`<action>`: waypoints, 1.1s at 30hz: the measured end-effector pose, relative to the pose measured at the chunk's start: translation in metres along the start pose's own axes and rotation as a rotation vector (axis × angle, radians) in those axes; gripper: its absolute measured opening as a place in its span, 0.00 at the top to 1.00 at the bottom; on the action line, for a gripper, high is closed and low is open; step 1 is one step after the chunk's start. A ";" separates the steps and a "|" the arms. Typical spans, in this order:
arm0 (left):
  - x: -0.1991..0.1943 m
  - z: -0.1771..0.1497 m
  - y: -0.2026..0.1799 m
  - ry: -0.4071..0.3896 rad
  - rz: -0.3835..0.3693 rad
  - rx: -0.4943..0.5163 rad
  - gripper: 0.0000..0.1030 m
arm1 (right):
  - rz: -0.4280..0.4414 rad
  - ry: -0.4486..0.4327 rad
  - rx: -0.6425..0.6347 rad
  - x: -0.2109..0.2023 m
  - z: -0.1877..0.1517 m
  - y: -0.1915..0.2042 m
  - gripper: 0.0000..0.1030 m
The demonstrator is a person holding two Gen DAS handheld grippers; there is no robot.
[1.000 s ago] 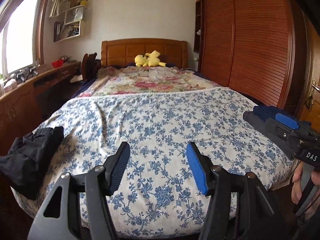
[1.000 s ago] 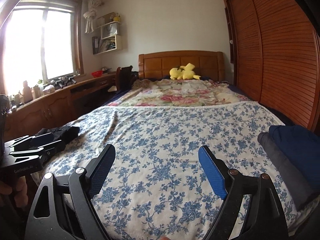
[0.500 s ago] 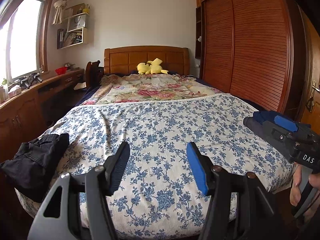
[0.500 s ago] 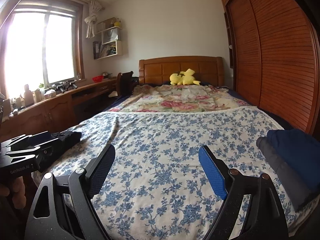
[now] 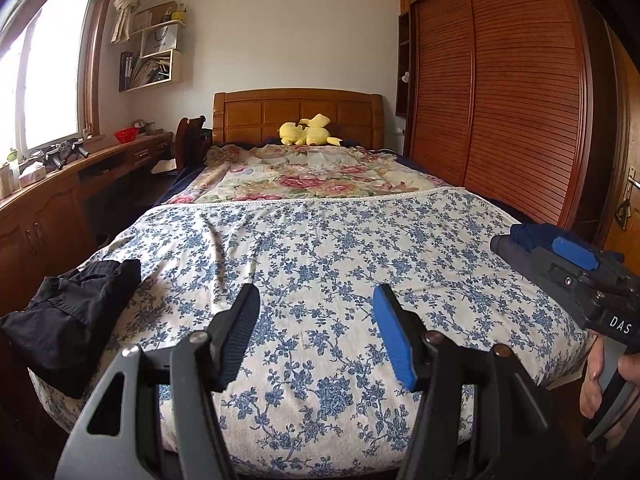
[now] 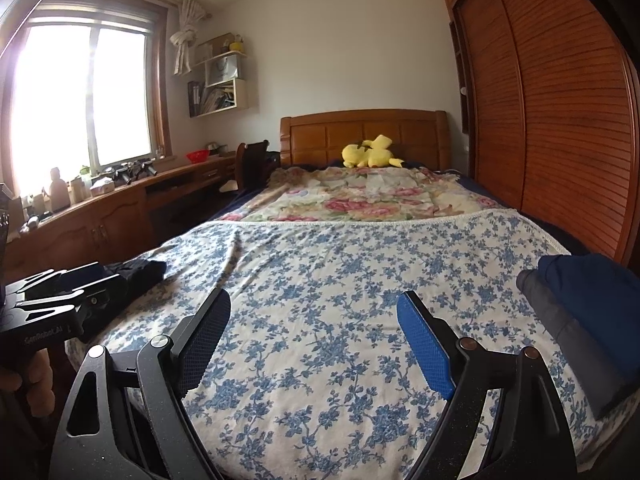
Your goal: Fold large clothes
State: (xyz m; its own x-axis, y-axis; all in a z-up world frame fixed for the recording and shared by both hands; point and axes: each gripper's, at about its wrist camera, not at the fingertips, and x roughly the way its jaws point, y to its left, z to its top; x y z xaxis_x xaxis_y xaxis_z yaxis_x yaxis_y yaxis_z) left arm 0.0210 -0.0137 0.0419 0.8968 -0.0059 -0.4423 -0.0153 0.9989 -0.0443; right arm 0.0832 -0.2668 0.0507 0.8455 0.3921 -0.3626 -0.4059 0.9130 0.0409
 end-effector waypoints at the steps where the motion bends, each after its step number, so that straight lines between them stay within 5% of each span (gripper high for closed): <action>1: 0.000 0.000 0.000 -0.001 0.001 0.001 0.43 | 0.000 0.000 0.000 0.000 0.000 0.000 0.15; 33: 0.000 -0.004 0.002 0.004 0.004 0.003 0.43 | 0.002 -0.003 -0.004 -0.001 -0.001 0.000 0.15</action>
State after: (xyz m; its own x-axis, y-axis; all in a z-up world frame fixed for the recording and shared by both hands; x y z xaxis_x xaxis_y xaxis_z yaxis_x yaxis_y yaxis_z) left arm 0.0193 -0.0116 0.0378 0.8951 -0.0020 -0.4458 -0.0175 0.9991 -0.0397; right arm 0.0820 -0.2669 0.0496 0.8455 0.3945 -0.3599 -0.4092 0.9117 0.0381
